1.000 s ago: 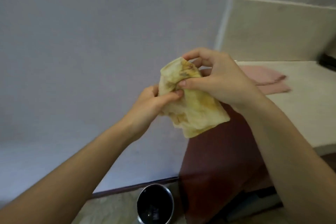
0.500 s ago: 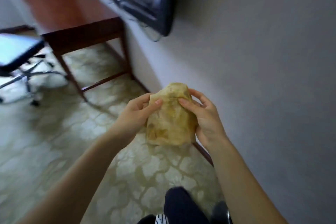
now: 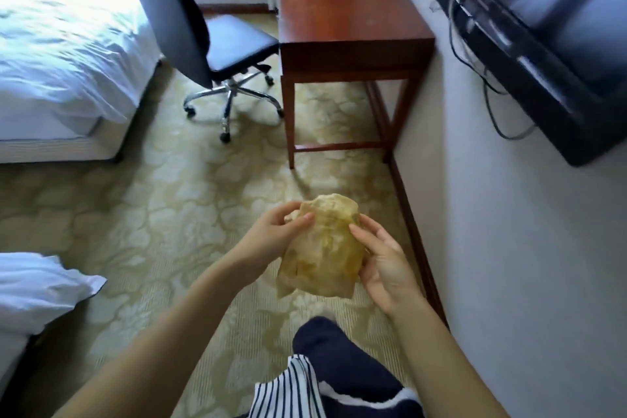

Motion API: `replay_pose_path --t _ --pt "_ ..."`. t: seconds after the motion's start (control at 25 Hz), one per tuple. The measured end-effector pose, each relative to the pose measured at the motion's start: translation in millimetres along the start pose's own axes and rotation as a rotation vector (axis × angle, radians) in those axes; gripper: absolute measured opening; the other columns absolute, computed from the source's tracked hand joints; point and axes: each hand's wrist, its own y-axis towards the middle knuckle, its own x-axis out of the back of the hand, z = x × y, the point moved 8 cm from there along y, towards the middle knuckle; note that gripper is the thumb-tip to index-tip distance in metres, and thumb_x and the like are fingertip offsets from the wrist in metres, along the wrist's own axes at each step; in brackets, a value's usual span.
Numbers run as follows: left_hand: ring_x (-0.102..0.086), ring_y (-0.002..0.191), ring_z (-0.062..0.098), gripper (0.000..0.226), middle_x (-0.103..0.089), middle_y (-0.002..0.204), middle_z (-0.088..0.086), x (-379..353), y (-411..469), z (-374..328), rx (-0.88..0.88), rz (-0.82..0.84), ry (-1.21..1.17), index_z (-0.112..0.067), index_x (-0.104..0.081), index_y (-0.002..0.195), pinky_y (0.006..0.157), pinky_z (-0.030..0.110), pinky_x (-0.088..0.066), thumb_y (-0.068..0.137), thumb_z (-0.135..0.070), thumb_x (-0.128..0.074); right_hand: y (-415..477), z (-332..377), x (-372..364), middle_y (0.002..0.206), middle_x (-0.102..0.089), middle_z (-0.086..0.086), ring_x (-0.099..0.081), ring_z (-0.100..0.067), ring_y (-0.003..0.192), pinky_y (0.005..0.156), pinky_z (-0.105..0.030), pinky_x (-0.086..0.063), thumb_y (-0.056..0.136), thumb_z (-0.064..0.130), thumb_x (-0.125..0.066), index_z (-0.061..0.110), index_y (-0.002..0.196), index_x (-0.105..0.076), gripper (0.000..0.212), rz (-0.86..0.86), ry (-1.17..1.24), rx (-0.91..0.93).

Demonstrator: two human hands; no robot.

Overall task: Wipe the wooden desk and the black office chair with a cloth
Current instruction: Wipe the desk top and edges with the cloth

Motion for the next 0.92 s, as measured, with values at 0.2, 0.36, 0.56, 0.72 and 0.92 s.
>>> replay_pose_path --t 0.2,0.36,0.56,0.72,0.92 --pt "-0.069 0.074 0.020 0.015 -0.071 0.091 0.014 46 103 -62 -0.034 -0.167 0.068 -0.034 -0.063 0.098 0.059 0.028 -0.056 0.097 -0.025 -0.052 117 45 -48 0.113 -0.068 -0.013 -0.066 -0.023 0.103 0.085 -0.035 -0.054 0.080 0.024 -0.067 0.011 0.119 -0.061 0.042 0.063 -0.123 -0.145" --pt "-0.058 0.068 0.027 0.006 -0.061 0.090 0.032 76 172 -98 -0.110 -0.239 0.147 -0.029 -0.053 0.098 0.059 0.039 -0.049 0.098 -0.026 -0.048 190 67 -83 0.107 -0.068 -0.010 -0.068 -0.022 0.094 0.067 -0.034 -0.056 0.083 0.039 -0.062 0.015 0.118 -0.061 0.042 0.165 -0.203 -0.294" --pt "-0.060 0.071 0.024 0.003 -0.066 0.086 0.022 133 299 -136 -0.138 -0.199 0.184 -0.027 -0.049 0.098 0.063 0.038 -0.049 0.099 -0.026 -0.046 309 122 -132 0.115 -0.066 -0.015 -0.063 -0.028 0.109 0.091 -0.043 -0.052 0.075 0.033 -0.064 0.008 0.119 -0.063 0.050 0.181 -0.155 -0.247" --pt "-0.063 0.076 0.016 0.003 -0.070 0.087 0.013 176 403 -168 -0.121 -0.143 0.198 -0.020 -0.054 0.097 0.068 0.030 -0.050 0.097 -0.019 -0.051 391 159 -179 0.127 -0.059 -0.017 -0.056 -0.031 0.119 0.102 -0.042 -0.044 0.084 0.031 -0.060 0.005 0.127 -0.057 0.051 0.231 0.070 -0.245" --pt "-0.060 0.069 0.010 0.002 -0.070 0.083 0.007 214 529 -224 -0.118 -0.001 0.255 -0.017 -0.059 0.093 0.058 0.022 -0.049 0.092 -0.015 -0.059 483 200 -236 0.133 -0.054 -0.018 -0.053 -0.032 0.122 0.099 -0.043 -0.045 0.088 0.041 -0.057 0.006 0.132 -0.053 0.056 0.277 0.274 -0.217"
